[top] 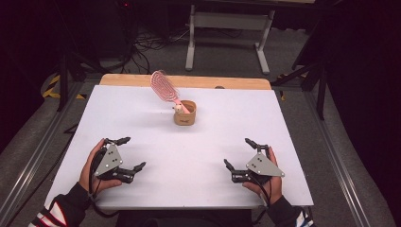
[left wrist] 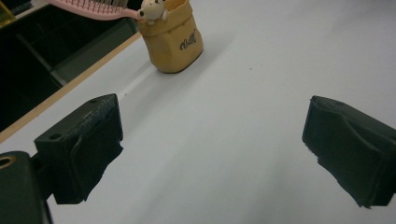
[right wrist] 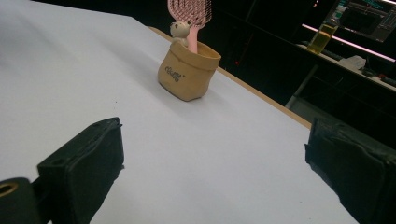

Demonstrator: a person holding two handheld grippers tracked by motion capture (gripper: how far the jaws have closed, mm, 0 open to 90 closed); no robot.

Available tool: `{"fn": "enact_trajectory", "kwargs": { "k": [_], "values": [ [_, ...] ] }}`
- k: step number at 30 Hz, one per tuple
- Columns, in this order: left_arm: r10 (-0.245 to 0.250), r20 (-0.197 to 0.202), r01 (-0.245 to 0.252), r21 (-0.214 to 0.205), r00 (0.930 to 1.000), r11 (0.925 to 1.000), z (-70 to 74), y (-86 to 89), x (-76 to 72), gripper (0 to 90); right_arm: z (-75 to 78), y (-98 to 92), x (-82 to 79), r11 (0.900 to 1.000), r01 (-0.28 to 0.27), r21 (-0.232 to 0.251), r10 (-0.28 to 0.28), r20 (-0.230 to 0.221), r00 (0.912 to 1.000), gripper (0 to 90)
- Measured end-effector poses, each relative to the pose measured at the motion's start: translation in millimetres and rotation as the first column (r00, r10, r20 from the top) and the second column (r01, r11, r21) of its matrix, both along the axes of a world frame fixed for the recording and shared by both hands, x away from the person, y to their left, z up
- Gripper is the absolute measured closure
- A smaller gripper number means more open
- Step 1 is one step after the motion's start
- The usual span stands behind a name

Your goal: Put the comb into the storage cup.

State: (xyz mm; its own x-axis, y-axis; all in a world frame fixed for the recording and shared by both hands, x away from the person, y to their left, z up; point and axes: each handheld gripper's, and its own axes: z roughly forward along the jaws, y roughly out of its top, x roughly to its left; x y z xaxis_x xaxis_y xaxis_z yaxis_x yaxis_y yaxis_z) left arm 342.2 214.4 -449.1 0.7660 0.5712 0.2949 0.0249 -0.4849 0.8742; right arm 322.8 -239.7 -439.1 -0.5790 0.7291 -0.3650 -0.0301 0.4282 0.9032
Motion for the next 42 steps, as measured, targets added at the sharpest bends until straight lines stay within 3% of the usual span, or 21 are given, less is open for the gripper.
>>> {"fn": "enact_trajectory", "kwargs": {
  "k": [7,9,17,30,42],
  "values": [
    [0.032,-0.041,-0.033,-0.018,0.9987,0.9993,-8.0,12.1,-1.4,6.1,-1.5,1.6,-0.7,0.9998,0.000,-0.018,0.000,0.001,1.0000,4.7],
    [0.043,-0.065,-0.045,-0.041,0.9970,0.9981,-11.4,17.0,-2.0,6.0,-1.8,1.5,-0.5,0.9998,0.000,-0.018,0.000,-0.002,1.0000,4.7],
    [0.069,-0.111,-0.075,-0.053,0.9914,0.9958,-19.6,25.2,-5.6,5.5,-2.4,2.0,-0.2,0.9998,0.000,-0.020,0.000,-0.004,1.0000,4.6],
    [0.094,-0.118,-0.101,-0.048,0.9885,0.9938,-22.4,23.6,-5.4,4.7,-2.9,-2.8,0.7,0.9999,-0.011,-0.007,0.011,-0.012,0.9999,4.5],
    [0.082,-0.092,-0.088,-0.058,0.9923,0.9944,-18.2,24.5,-7.2,4.7,-2.5,-2.1,-0.7,1.0000,-0.004,-0.005,0.004,-0.011,0.9999,4.5]
  ]
}}
